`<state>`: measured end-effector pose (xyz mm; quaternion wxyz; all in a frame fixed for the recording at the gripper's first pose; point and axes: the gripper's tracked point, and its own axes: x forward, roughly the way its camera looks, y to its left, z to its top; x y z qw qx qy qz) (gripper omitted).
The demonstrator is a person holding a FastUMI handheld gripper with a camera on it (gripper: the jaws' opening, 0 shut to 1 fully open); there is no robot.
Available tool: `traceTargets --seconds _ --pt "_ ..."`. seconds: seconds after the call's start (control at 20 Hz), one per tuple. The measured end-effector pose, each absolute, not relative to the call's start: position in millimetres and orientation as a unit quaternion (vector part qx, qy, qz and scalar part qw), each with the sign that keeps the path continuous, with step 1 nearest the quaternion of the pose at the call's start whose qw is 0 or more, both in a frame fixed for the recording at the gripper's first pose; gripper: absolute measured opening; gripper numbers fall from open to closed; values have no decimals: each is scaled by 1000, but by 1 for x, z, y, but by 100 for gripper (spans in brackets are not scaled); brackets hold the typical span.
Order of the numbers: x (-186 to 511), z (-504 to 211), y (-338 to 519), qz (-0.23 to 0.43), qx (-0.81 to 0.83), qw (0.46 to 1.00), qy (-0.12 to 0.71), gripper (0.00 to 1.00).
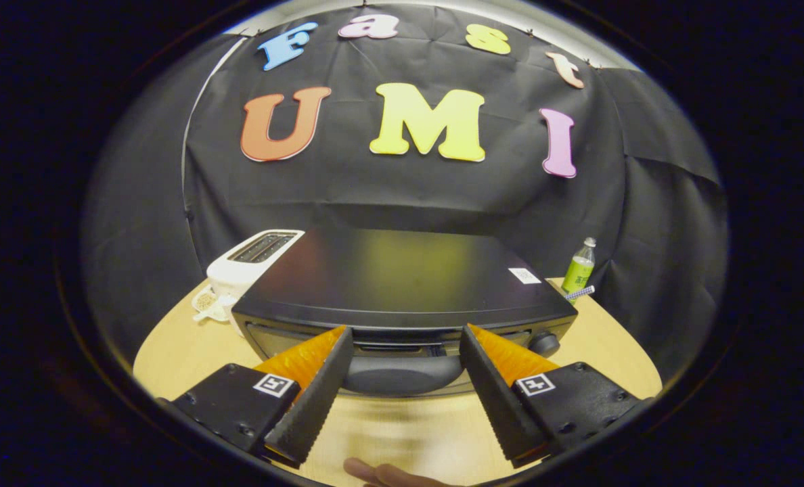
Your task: Open the toaster oven, put the food inside, and close the toaster oven door.
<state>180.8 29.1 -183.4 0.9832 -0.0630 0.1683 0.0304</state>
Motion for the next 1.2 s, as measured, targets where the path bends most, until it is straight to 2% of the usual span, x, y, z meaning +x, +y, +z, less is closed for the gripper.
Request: traceTargets --seconds 0.8,1.2 --pt "87 -250 5 50 -49 988 138 100" --pt "63 -311 -11 63 -48 983 166 100"
